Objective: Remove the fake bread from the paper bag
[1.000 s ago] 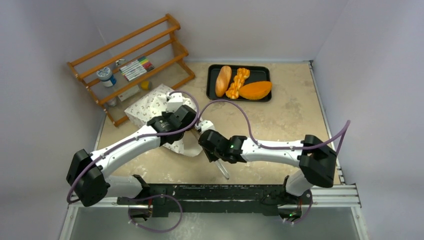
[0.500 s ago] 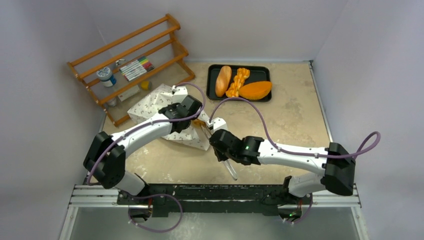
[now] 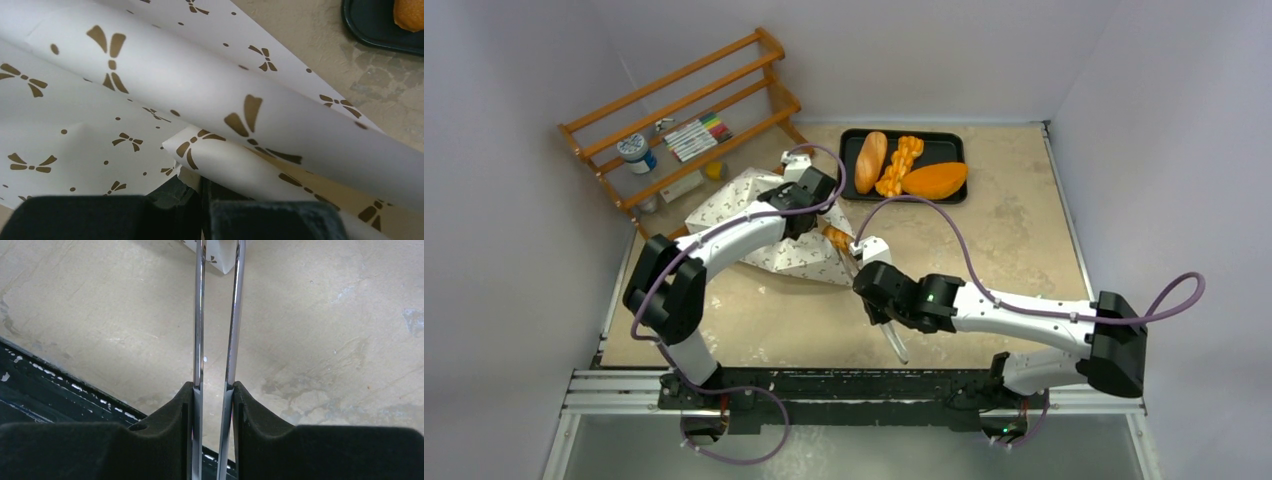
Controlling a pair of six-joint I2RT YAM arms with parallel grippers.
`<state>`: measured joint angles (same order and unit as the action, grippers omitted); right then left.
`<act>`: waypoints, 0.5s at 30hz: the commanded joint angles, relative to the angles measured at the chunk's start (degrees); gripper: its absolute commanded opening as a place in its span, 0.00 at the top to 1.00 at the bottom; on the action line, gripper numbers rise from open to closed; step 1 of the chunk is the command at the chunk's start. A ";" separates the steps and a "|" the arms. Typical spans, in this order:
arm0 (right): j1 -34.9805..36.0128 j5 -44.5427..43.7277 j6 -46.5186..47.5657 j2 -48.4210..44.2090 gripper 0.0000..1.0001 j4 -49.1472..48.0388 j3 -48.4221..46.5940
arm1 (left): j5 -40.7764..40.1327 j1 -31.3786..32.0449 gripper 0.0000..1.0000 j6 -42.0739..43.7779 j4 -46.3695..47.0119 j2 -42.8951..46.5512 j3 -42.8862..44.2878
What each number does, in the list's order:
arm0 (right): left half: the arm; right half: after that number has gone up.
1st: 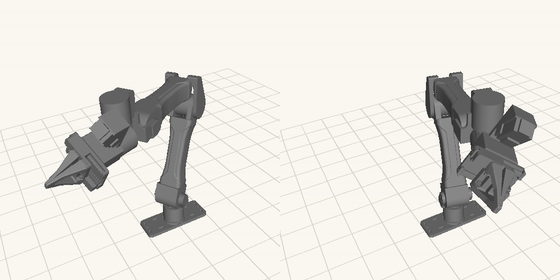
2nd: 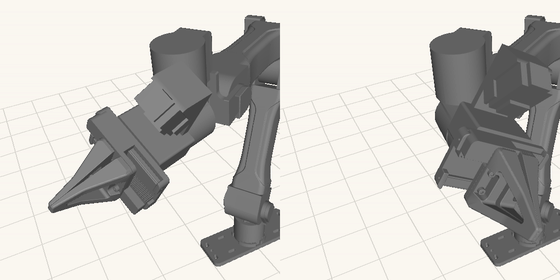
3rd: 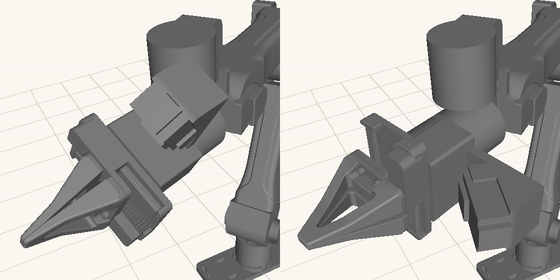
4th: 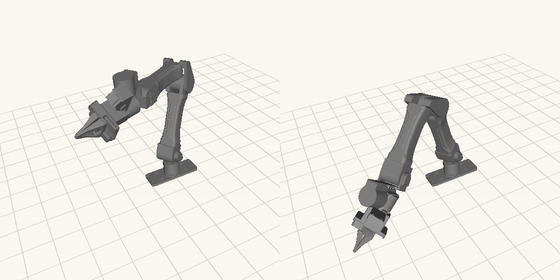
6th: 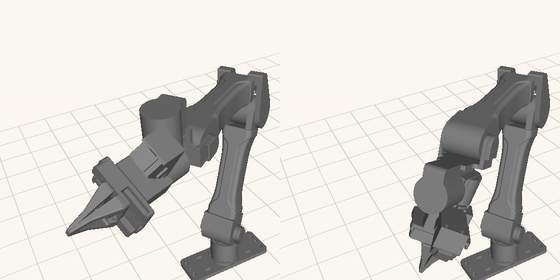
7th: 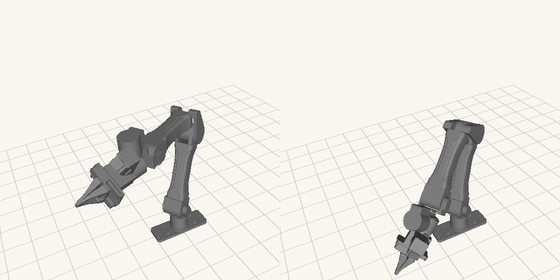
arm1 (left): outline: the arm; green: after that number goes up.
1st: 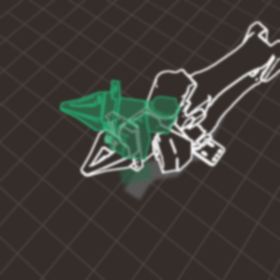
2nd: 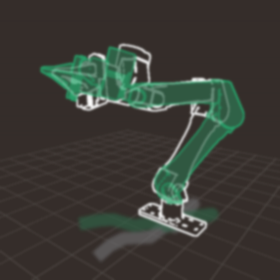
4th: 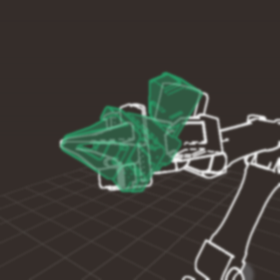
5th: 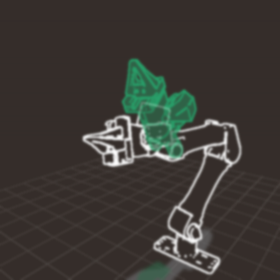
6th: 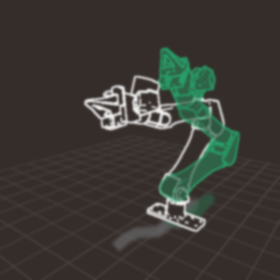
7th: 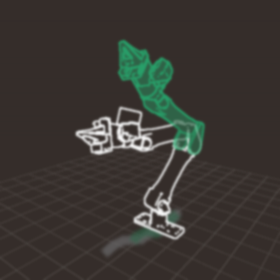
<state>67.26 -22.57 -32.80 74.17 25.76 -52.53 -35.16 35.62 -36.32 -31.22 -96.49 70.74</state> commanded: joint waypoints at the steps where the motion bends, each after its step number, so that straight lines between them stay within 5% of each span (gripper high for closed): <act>1: 1.09 -2.76 -1.64 -3.06 0.96 1.79 -0.35 | -0.69 -1.06 1.00 3.12 1.21 -3.29 7.03; 15: 1.17 -5.26 -2.49 -4.78 0.96 6.58 -2.19 | 7.75 -1.83 1.00 6.78 -3.44 -6.12 7.38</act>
<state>67.99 -24.69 -34.11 71.85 30.61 -52.47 -29.43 34.85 -31.68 -33.52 -102.02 75.64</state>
